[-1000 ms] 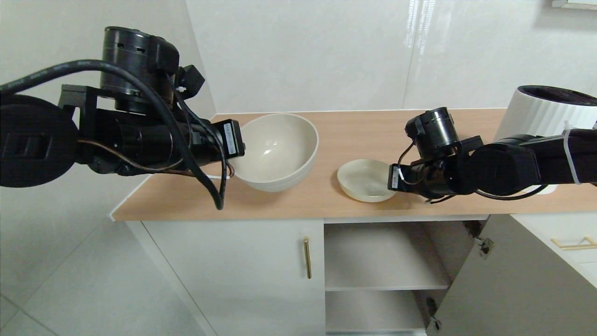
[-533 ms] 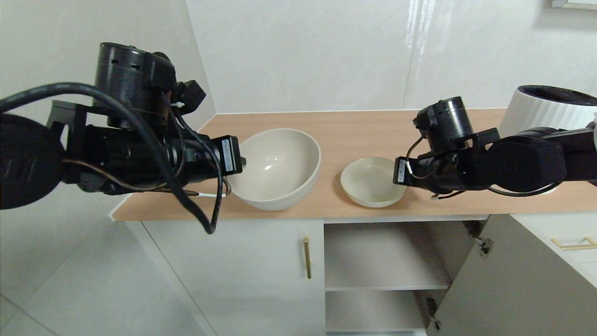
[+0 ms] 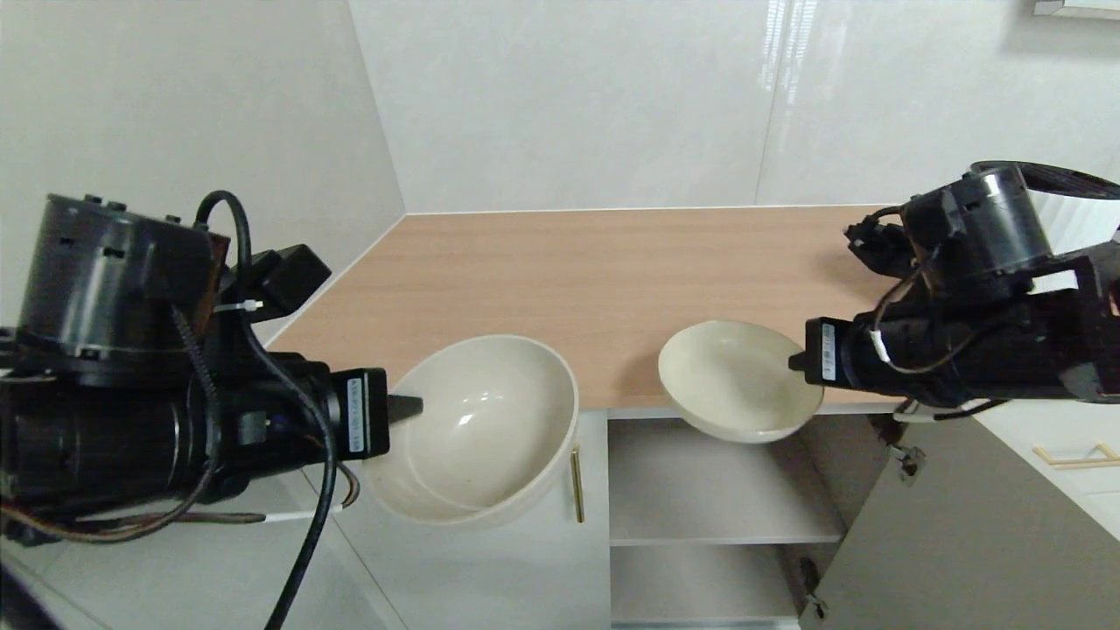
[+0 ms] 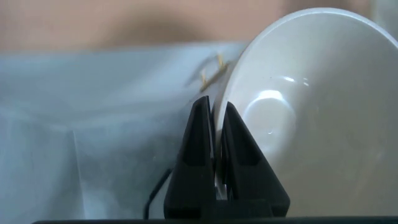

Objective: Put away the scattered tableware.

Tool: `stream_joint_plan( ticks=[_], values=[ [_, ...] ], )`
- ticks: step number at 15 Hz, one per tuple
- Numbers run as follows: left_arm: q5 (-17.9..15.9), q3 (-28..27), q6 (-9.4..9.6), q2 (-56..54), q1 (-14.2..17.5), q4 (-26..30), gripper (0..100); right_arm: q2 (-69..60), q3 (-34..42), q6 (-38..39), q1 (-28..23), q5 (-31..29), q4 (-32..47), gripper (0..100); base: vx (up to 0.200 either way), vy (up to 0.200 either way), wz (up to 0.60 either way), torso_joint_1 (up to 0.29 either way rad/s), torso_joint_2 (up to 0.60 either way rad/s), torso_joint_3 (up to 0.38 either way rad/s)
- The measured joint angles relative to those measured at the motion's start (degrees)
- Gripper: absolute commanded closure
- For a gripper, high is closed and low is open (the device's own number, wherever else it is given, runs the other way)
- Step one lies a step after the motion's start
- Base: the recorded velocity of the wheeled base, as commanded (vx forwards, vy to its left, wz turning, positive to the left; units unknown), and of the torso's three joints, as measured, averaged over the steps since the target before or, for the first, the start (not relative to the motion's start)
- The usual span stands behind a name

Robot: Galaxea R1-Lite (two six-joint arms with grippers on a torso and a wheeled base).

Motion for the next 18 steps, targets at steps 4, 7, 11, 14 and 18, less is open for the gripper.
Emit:
stream_joint_plan(
  ticks=[4,7,11,14,18],
  values=[
    [0.00,3.01,-0.33,-4.47,-1.07,-0.02,100,-7.90,8.06,-0.04,0.68,6.81,2.60,100,-0.200,0.000,0.00,0.004,0.00,0.001],
    [-0.11,3.32,-0.22,-5.49,-1.60,0.09,100,-9.81,11.36,-0.23,-0.30,7.28,2.13,100,0.000,0.000,0.00,0.000,0.00,0.000],
    [-0.16,3.36,-0.16,-5.00,-1.96,-0.02,100,-8.48,12.61,-0.22,-1.61,6.96,0.74,100,0.000,0.000,0.00,0.000,0.00,0.000],
    [-0.17,3.54,-0.16,-4.22,-2.29,-0.02,100,-7.16,13.02,-0.23,-1.77,6.85,0.55,100,0.000,0.000,0.00,0.000,0.00,0.000],
    [-0.24,3.64,-0.20,-3.23,-2.45,0.00,100,-6.06,13.09,-0.22,-1.82,6.79,-0.20,100,0.000,0.000,0.00,0.000,0.00,0.000]
  ],
)
